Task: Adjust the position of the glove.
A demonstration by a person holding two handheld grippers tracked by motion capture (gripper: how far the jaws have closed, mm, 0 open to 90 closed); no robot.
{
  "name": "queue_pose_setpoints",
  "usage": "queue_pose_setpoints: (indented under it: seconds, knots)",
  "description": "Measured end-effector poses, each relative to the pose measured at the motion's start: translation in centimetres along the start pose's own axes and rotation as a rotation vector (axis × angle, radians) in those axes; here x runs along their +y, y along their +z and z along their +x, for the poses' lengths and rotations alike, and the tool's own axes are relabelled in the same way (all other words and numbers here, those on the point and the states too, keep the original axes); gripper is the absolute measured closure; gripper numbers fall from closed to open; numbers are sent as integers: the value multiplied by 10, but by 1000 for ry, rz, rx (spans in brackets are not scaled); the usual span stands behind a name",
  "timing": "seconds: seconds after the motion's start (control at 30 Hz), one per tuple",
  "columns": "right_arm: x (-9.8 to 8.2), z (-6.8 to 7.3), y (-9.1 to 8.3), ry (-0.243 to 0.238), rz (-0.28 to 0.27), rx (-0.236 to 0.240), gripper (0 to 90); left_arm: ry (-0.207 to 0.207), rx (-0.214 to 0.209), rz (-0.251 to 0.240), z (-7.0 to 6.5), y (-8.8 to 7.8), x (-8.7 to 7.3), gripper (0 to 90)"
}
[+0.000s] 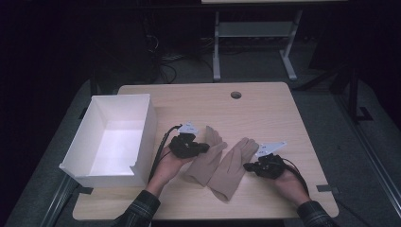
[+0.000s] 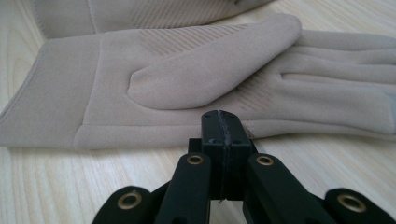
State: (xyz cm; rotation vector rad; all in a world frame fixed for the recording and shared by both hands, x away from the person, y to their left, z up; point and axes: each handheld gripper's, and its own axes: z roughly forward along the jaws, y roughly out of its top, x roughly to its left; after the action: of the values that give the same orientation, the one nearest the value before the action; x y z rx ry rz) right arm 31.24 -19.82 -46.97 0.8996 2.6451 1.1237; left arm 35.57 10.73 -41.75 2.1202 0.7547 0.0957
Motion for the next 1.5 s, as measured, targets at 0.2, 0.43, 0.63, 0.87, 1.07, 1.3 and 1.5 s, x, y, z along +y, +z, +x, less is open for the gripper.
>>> queue_pose_setpoints:
  seconds: [0.2, 0.43, 0.63, 0.87, 1.07, 1.3, 1.5]
  knots:
    - [6, 3, 6, 5, -3, 10, 898, 26, -13, -18, -6, 4, 9, 863]
    - [11, 6, 12, -4, -4, 22, 898, 92, -22, -29, -19, 6, 15, 866]
    - [13, 9, 16, -15, -7, 27, 898, 172, -29, -31, -34, 8, 18, 866]
    - [15, 11, 17, -14, -6, 25, 898, 233, -68, -2, -53, 22, 17, 866]
    - [15, 11, 17, -14, -3, 25, 898, 240, -106, 38, -62, 37, 9, 866]
    - [14, 11, 17, -11, 1, 28, 898, 217, -164, 63, -69, 50, 0, 866]
    - [13, 10, 14, -11, 8, 24, 897, 204, -167, 98, -68, 60, -7, 858]
